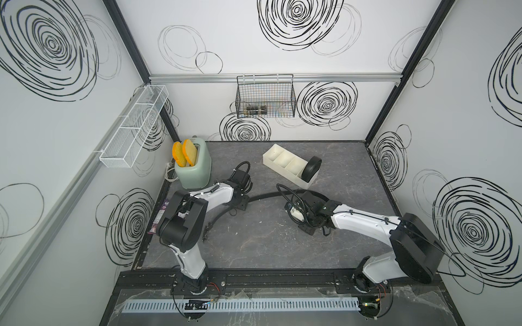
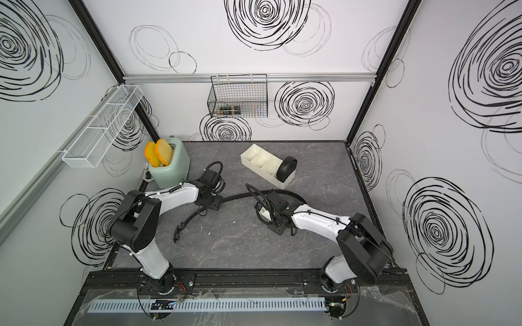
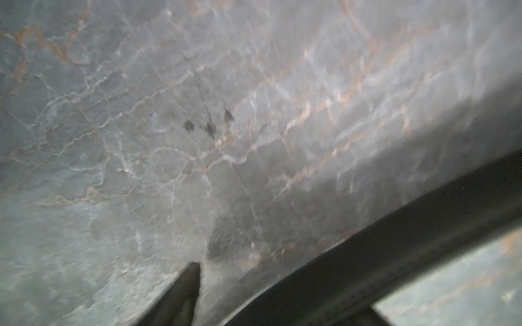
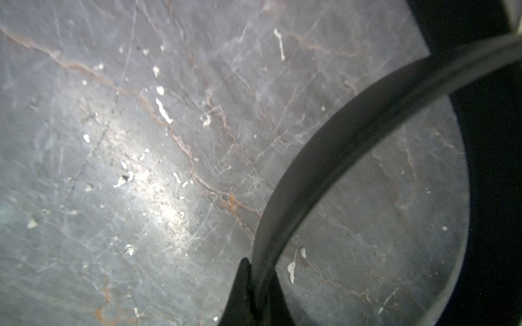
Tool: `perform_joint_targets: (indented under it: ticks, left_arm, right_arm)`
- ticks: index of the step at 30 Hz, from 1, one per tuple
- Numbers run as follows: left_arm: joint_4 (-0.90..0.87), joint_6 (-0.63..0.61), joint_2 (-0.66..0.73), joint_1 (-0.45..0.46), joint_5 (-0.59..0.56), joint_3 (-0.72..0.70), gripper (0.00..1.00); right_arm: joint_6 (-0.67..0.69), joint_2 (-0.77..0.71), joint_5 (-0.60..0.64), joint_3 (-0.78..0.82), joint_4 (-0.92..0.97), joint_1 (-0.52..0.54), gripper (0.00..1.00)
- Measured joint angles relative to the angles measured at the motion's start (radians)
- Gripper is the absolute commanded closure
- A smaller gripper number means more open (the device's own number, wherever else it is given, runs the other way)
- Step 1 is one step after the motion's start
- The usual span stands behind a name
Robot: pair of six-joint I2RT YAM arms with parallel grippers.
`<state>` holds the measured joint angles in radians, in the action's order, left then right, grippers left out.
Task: Place the belts into the storage roll
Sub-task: Roll the belt at the center of the board.
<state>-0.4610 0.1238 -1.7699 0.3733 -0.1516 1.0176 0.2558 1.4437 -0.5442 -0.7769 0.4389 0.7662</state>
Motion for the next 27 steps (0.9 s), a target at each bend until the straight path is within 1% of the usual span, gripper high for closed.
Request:
perform_joint_targets:
  ticks: [2,3,4,5,6,7,9,10,13,15,17,20,24,27]
  left_arm:
    - [0.007,-0.002,-0.009,0.005,0.001,0.006,0.59]
    - [0.01,0.004,-0.009,0.005,0.002,0.006,0.6]
    - [0.011,0.004,-0.01,0.007,0.002,0.006,0.63]
    - [0.011,0.004,-0.01,0.008,0.005,0.006,0.7]
    - [0.011,0.005,-0.01,0.008,0.008,0.006,0.73]
    - [0.011,0.009,-0.01,0.008,0.013,0.006,0.74]
    - [0.008,0.01,-0.01,0.007,0.021,0.005,0.67]
    - [0.006,0.012,-0.009,0.008,0.021,0.005,0.67]
    - [0.007,0.022,0.002,0.004,0.032,-0.005,0.76]
    - [0.002,0.03,0.014,-0.005,0.065,-0.019,0.79]
    - [-0.005,0.042,0.022,-0.026,0.109,-0.026,0.8]
    - [0.004,0.064,0.036,-0.047,0.168,-0.041,0.81]
    - [0.024,0.129,0.082,-0.067,0.28,-0.099,0.82]
    - [0.037,0.201,0.119,-0.077,0.377,-0.146,0.84]
  right_arm:
    - [-0.038,-0.019,-0.013,0.0,-0.023,0.0,1.0]
    - [-0.054,-0.024,-0.016,0.001,-0.032,0.0,1.0]
    - [-0.075,-0.032,-0.02,0.002,-0.043,0.0,1.0]
    - [-0.095,-0.037,-0.023,0.003,-0.055,0.001,1.0]
    - [-0.114,-0.042,-0.026,0.005,-0.067,0.002,1.0]
    - [-0.136,-0.048,-0.027,0.009,-0.084,0.003,1.0]
    - [-0.179,-0.055,-0.029,0.019,-0.107,0.006,1.0]
    - [-0.201,-0.055,-0.029,0.022,-0.116,0.007,1.0]
    - [-0.283,-0.055,-0.027,0.034,-0.148,0.011,1.0]
    - [-0.379,-0.049,-0.024,0.041,-0.18,0.011,1.0]
    - [-0.531,-0.02,-0.023,0.046,-0.236,0.011,1.0]
    - [-0.824,0.046,-0.016,0.071,-0.381,0.022,1.0]
    - [-1.202,0.112,0.074,0.076,-0.545,0.077,1.0]
    - [-1.442,0.161,0.154,0.036,-0.64,0.107,1.0]
